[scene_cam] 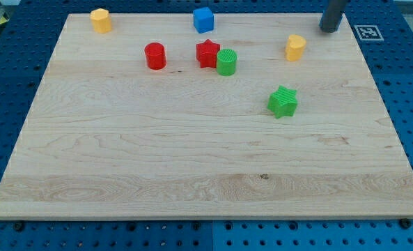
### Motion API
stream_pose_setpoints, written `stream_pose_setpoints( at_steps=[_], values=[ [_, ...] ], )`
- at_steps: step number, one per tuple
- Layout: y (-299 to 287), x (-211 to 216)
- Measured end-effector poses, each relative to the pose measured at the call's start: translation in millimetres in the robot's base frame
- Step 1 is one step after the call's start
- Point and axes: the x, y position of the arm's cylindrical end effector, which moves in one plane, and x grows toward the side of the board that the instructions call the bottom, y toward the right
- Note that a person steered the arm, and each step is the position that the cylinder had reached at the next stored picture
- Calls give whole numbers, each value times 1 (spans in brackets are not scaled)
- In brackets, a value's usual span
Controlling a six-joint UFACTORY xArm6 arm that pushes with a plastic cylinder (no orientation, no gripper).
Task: Push the yellow heart closer to the green star
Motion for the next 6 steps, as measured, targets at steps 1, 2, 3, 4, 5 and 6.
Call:
stream_pose_setpoints(
  at_steps=[1, 2, 3, 4, 5, 6],
  values=[
    [-42, 23],
    [-57, 34],
    [-60, 34],
    [-96, 34],
    [-102, 76],
    [-87, 114]
  ],
)
